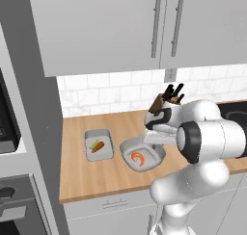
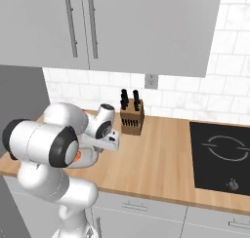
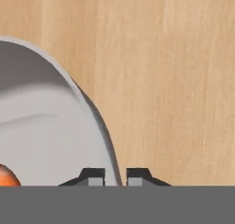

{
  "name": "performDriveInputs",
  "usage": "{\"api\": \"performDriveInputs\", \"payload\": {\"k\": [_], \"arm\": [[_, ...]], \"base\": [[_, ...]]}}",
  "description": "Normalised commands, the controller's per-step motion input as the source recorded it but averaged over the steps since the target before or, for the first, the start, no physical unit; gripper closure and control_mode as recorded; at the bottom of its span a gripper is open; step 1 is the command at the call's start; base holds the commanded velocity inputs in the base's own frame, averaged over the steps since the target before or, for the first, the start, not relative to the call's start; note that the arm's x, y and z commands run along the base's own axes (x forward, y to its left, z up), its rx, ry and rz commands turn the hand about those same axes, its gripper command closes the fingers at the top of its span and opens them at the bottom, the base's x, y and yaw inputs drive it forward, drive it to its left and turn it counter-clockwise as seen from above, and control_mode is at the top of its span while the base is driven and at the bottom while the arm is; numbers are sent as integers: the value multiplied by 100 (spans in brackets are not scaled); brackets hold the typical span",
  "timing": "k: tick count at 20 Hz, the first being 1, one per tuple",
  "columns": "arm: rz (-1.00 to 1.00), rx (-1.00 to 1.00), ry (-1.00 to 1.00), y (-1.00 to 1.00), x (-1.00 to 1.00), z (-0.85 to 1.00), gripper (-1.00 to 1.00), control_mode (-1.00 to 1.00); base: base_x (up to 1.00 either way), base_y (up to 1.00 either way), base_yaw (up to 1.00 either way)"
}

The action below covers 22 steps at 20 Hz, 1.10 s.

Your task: Take the meat container that has the shrimp and place it on the second highest rack of the freezer. Then take the vegetable container that has the lemon wedge and carrot and place it on the highest rack of the freezer.

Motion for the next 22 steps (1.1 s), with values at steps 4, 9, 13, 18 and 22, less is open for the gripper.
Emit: {"api": "performDriveInputs", "payload": {"k": [4, 9, 13, 18, 22], "arm": [[-3, 8, -5, 0, -43, 30, 100, -100], [-9, 7, -11, 0, -67, 91, 100, -100], [-16, 5, -14, 0, -43, 99, 100, -100], [-27, 2, -2, 0, -19, 87, 100, -100], [-30, 0, 0, 8, -10, 77, 100, -100]], "base": [[0, 0, 0], [0, 0, 0], [0, 0, 0], [0, 0, 0], [0, 0, 0]]}}
